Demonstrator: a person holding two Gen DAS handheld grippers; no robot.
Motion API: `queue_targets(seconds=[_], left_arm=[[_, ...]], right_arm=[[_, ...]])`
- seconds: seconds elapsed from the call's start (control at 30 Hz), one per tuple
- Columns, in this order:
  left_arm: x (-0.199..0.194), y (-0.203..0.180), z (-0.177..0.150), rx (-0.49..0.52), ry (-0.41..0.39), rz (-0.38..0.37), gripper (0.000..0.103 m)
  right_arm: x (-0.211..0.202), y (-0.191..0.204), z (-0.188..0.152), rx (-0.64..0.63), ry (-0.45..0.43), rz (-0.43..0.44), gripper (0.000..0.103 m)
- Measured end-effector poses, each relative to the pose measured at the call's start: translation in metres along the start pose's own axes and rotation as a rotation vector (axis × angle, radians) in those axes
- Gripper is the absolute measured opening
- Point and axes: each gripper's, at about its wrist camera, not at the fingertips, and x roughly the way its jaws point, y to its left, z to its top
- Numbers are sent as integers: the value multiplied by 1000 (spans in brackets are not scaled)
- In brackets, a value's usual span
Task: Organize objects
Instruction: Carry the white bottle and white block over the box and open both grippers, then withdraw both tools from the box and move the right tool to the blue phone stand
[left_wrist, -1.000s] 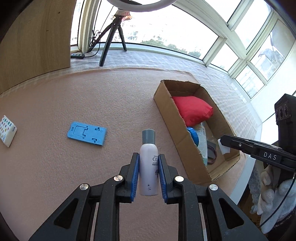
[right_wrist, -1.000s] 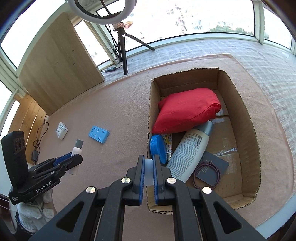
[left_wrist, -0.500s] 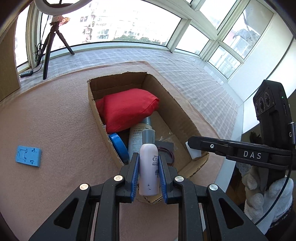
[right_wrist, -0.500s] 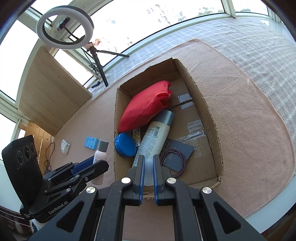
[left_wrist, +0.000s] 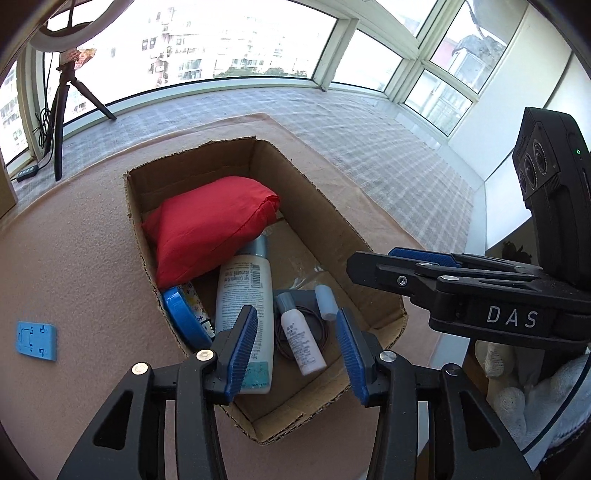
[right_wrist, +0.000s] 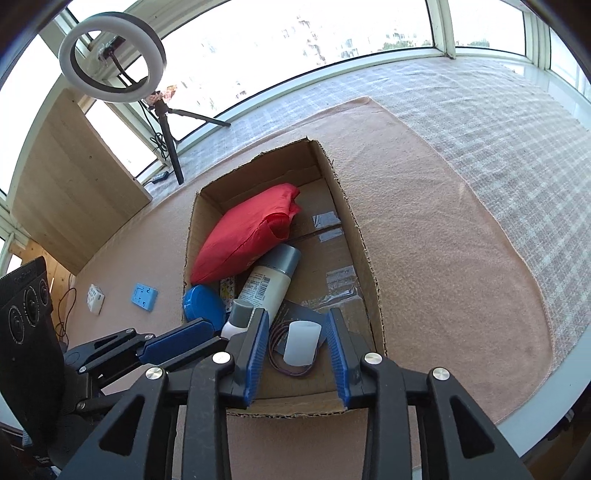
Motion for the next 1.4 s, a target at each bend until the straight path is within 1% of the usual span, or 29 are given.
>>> queue_targets(seconds=[0.03, 0.1, 0.23, 0.37, 0.47, 0.6, 0.7, 0.9, 1.03, 1.17, 1.4], left_arm=[[-1, 0, 0, 1, -6, 2, 61], [-1, 0, 0, 2, -6, 4, 61], [-2, 0, -2, 2, -4, 6, 65], [-5, 4, -5, -9, -5, 11, 69], [-11, 8, -8, -12, -13, 29, 71], [-23, 18, -12, -26, -28, 62, 76], [-33, 25, -15, -32, -45, 103, 82], [-54, 44, -22, -55, -68, 172, 87], [-67, 62, -30, -84, -81, 204, 90], [-82, 85, -41, -126, -87, 238, 91], [-111, 147, -72, -241, -85, 303, 91]], right_arm=[[-1, -1, 1, 1, -6, -13, 50], [-4, -4, 3, 11, -22, -35, 56], [-4, -8, 6, 15, -23, -58, 58], [-3, -7, 6, 13, -26, -55, 59], [-3, -3, 6, 3, -28, -60, 60], [-3, 3, 5, -11, -30, -62, 61], [-3, 8, 4, -14, -30, -57, 61], [0, 25, 3, -39, -26, -47, 61], [2, 41, 1, -69, -28, -41, 61], [5, 59, 2, -88, -28, -11, 61], [12, 101, 0, -163, -51, 36, 61]])
